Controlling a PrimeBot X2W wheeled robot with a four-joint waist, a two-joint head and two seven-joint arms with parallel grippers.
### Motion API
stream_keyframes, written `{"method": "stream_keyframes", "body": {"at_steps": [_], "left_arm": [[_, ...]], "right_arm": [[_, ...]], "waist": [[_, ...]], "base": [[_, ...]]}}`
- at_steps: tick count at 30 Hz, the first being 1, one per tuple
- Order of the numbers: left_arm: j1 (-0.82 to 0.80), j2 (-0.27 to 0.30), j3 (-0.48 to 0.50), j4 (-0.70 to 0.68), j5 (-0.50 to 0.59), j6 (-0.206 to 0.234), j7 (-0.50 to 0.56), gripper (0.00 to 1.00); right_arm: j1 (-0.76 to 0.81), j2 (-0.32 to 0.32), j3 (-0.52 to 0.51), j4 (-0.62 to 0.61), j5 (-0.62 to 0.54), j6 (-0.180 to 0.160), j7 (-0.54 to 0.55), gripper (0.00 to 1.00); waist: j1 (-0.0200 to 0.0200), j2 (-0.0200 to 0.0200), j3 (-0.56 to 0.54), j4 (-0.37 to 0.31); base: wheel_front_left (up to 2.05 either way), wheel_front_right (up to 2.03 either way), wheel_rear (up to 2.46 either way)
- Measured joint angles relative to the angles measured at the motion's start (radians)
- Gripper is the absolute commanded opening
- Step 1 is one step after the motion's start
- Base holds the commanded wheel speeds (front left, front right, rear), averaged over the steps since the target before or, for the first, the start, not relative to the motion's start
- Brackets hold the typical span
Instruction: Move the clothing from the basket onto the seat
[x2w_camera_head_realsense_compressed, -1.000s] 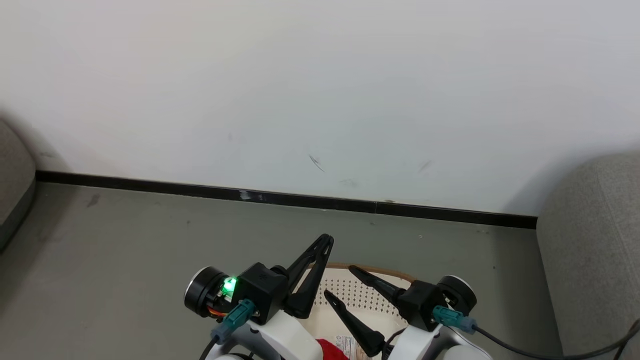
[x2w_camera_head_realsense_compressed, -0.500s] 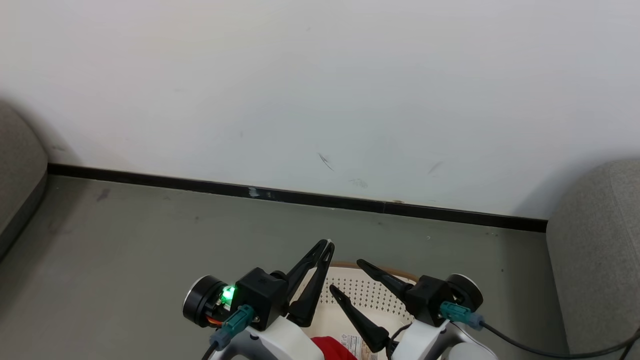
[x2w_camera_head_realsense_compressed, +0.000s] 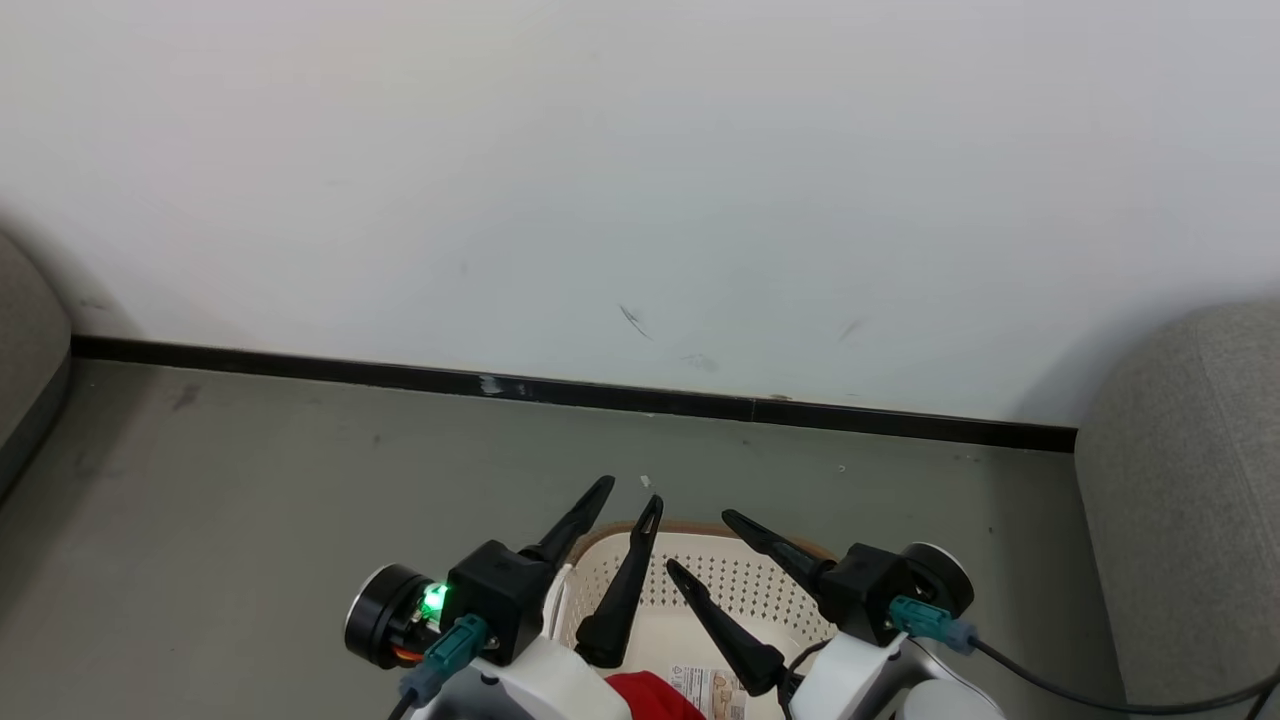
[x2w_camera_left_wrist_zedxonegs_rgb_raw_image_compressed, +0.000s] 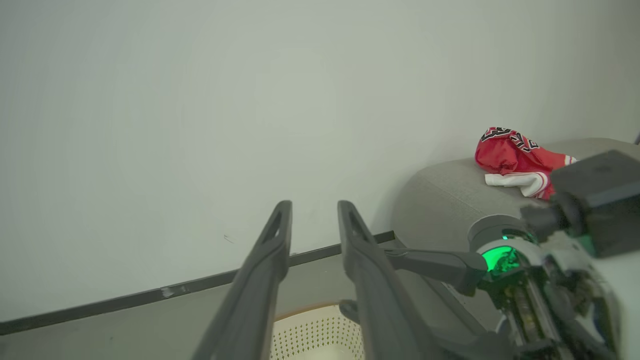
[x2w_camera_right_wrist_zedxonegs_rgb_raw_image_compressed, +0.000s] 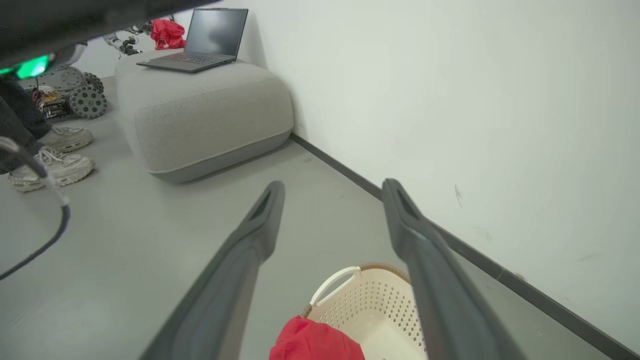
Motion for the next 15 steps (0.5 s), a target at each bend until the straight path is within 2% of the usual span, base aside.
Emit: {"method": "stream_keyframes", "body": {"at_steps": [1, 2, 3, 15], "left_arm": [[0.004, 0.004, 0.005, 0.0, 0.0, 0.001, 0.0, 0.75], [0.007, 0.006, 0.009, 0.0, 0.0, 0.006, 0.0, 0.91], [0.01, 0.008, 0.012, 0.0, 0.0, 0.008, 0.0, 0.99], [0.046, 0.025, 0.051, 0.011, 0.0, 0.034, 0.0, 1.0]], "right_arm": [[0.002, 0.0, -0.002, -0.002, 0.0, 0.0, 0.0, 1.0], [0.005, 0.0, -0.004, -0.003, 0.0, 0.0, 0.0, 1.0], [0.009, 0.0, -0.006, -0.003, 0.0, 0.0, 0.0, 1.0], [0.026, 0.001, -0.077, -0.036, -0.004, 0.0, 0.0, 1.0]], "waist": [[0.0, 0.0, 0.0, -0.002], [0.0, 0.0, 0.0, -0.005], [0.0, 0.0, 0.0, -0.007], [0.0, 0.0, 0.004, -0.043]], "base": [[0.0, 0.0, 0.0], [0.0, 0.0, 0.0], [0.0, 0.0, 0.0], [0.0, 0.0, 0.0]]}}
